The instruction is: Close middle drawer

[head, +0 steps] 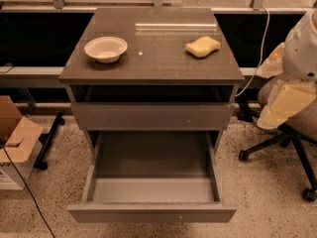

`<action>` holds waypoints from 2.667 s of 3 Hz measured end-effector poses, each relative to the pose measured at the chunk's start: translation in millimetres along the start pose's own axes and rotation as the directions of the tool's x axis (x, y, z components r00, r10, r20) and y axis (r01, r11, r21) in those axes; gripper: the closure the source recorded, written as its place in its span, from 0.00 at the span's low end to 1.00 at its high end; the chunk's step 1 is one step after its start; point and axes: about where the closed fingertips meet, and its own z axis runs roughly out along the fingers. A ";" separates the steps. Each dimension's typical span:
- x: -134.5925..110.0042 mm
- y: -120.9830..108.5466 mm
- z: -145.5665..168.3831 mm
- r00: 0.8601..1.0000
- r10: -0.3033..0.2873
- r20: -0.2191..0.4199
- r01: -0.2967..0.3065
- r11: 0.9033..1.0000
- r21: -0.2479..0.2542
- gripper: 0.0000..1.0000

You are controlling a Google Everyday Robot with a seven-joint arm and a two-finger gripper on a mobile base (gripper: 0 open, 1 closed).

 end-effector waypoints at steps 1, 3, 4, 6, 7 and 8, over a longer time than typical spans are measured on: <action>5.3 11.2 22.0 1.000 0.005 0.025 -0.004 1.000 -0.012 0.55; 13.2 17.8 53.5 0.998 0.012 0.057 -0.010 1.000 -0.026 0.99; 13.7 20.3 59.8 0.999 0.010 0.053 -0.008 0.999 -0.036 1.00; 34.2 50.2 145.0 0.999 0.034 0.000 -0.034 0.987 -0.159 1.00; 54.7 70.3 192.3 0.998 0.056 0.005 -0.054 0.979 -0.195 1.00; 69.6 83.7 225.9 0.997 0.076 0.010 -0.072 0.974 -0.215 1.00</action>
Offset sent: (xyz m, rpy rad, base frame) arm 0.0024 -0.0036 -0.1121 0.1217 0.0419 0.0180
